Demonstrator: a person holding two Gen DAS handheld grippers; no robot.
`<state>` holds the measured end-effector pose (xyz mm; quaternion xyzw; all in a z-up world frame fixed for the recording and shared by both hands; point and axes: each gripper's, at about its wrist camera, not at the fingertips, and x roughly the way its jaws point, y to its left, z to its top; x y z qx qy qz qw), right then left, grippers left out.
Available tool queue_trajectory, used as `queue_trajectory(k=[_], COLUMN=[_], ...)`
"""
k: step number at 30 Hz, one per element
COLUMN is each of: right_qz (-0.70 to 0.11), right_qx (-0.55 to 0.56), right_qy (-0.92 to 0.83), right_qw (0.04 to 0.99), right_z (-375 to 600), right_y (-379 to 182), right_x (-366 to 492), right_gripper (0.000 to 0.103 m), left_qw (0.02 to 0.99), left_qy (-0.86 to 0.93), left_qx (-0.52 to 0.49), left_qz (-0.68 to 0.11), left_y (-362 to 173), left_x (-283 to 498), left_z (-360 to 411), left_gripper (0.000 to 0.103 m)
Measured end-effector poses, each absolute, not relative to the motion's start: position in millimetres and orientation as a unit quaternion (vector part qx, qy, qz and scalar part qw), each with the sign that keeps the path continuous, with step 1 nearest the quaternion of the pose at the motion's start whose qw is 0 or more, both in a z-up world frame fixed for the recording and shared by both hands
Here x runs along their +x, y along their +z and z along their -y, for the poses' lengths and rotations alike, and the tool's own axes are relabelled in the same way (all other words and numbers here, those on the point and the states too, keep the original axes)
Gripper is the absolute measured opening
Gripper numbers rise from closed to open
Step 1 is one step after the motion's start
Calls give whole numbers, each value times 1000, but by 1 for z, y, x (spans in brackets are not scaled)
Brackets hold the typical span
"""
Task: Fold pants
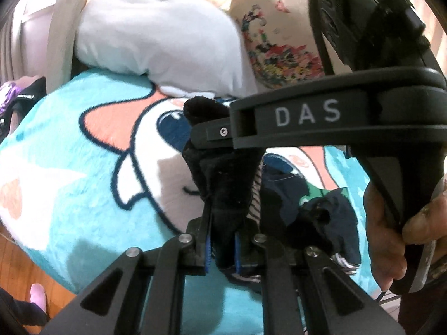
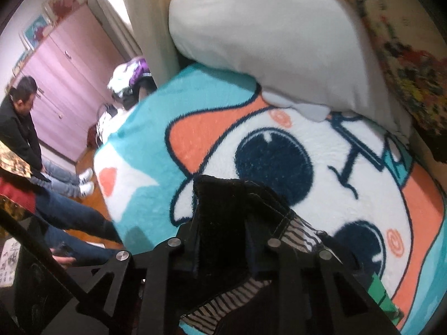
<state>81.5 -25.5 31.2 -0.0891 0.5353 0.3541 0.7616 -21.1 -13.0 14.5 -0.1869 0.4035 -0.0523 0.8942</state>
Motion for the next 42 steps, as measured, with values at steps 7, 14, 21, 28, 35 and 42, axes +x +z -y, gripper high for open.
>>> queue_trajectory(k=[7,14,21,28,35,42], right_qz=[-511,-491,-477,-469,-464,-464], right_qx=[-52,-29,-4,23,64,112], right_qy=[361,352,340,323,307,286], right_qw=[779,797,811,822,828,831], right_z=[65,99,135,173,216,257], right_y=[56,69,77,80,73,56], right_x=[71,59,50,45,41,40], right_gripper=[27,27,27,27,27,27], left_qw=[905,909,911,909,907,901], left_qy=[-71,-92,-117,-145,-166,-189], left_qx=[-166,-149,-125,-98,-68,-38], left_qz=[-384,-379,-375,-378,-381,-389], left_y=[36,42,51,57,57,47], left_x=[-28,-24,-23,-26,-28,-27], left_z=[27,51,76,104,136,169], left_gripper=[11,11,11,11,11,12])
